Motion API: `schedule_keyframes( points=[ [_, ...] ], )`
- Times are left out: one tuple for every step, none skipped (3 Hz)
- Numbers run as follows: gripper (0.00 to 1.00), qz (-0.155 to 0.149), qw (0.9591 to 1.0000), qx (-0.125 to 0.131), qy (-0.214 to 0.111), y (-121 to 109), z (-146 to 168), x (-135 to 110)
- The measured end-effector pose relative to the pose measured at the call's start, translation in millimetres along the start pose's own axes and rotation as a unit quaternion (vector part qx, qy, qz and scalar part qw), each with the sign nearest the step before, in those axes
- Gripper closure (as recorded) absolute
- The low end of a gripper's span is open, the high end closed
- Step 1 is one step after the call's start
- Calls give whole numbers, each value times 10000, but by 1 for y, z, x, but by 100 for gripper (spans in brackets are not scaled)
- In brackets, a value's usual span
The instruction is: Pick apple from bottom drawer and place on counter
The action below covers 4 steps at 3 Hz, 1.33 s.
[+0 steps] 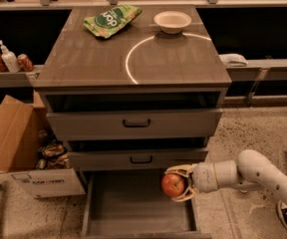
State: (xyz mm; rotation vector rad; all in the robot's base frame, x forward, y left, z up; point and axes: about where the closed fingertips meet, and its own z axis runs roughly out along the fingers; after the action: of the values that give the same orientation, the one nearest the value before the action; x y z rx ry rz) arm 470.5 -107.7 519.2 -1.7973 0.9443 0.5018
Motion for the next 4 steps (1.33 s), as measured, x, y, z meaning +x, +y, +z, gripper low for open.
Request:
schedule_keyframes(
  points=[
    [100, -254, 9993, 262, 90, -46, -64, -21],
    [100, -258, 9993, 262, 89, -47, -64, -21],
    [100, -539, 9983, 221, -5, -69, -68, -37],
    [100, -958, 9951, 177, -172, -120, -86, -65]
  ],
)
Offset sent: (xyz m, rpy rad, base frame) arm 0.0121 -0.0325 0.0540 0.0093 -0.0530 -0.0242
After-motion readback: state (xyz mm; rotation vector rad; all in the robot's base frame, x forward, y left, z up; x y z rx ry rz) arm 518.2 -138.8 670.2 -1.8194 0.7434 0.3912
